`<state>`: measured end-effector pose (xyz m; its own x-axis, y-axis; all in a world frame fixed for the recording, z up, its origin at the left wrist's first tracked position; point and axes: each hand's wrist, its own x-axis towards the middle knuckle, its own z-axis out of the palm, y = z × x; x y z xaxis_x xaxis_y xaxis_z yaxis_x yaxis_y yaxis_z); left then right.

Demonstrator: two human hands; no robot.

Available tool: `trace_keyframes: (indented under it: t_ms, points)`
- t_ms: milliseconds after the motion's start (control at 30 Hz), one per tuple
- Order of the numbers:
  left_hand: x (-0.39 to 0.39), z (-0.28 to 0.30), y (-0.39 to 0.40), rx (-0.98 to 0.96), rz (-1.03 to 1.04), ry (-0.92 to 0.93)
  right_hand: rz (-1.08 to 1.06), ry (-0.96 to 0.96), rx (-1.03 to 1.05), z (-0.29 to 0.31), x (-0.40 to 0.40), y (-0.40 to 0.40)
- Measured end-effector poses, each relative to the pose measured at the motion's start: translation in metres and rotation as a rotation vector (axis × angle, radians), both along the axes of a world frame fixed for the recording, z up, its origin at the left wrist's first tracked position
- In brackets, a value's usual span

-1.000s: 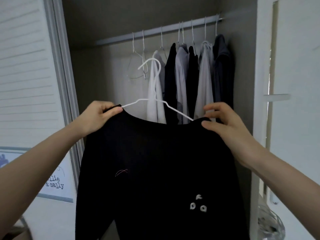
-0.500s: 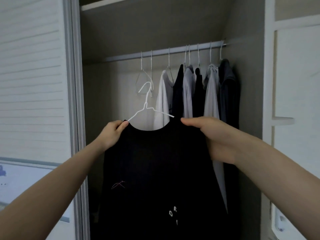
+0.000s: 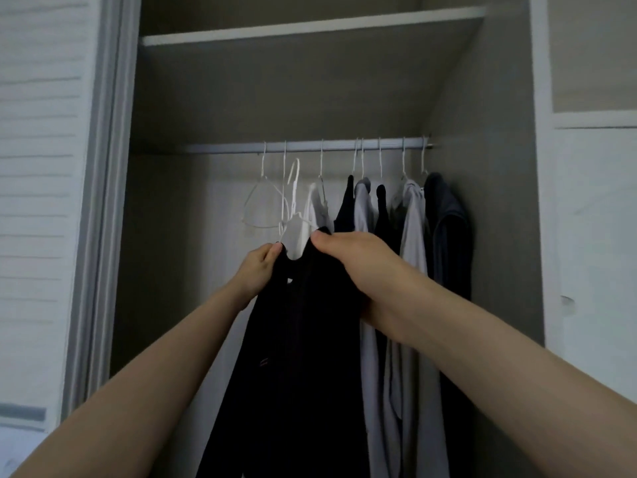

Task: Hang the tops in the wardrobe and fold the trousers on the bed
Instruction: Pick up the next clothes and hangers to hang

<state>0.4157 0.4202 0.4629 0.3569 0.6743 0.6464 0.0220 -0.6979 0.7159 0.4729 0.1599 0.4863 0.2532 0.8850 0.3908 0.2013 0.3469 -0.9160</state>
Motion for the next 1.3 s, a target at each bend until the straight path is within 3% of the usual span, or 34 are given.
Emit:
trace_keyframes:
  t_ms: [167, 300, 467, 800, 1000, 1200, 1300]
  points:
    - [0.034, 0.031, 0.000, -0.041, -0.328, -0.026, -0.224, -0.158, 0.171, 0.017, 0.001, 0.042]
    - [0.056, 0.051, 0.007, -0.036, -0.466, 0.001, -0.337, -0.153, 0.268, 0.024, 0.011, 0.078]
    - [0.058, 0.055, 0.030, 0.012, -0.552, 0.023, -0.469, -0.083, 0.356, 0.044, 0.006, 0.130]
    - [0.028, 0.033, 0.062, 0.008, -0.716, -0.109, -0.621, -0.317, 0.357, 0.110, 0.027, 0.233]
    - [0.025, 0.011, 0.076, 0.342, -0.409, -0.004, -0.620, -0.367, 0.338, 0.127, 0.034, 0.278]
    - [0.014, -0.006, 0.086, 0.303, -0.076, 0.046, -0.678, -0.471, 0.218, 0.133, 0.045, 0.291]
    - [0.004, -0.025, 0.093, 0.266, -0.034, 0.125, -0.738, -0.562, 0.150, 0.130, 0.051, 0.288]
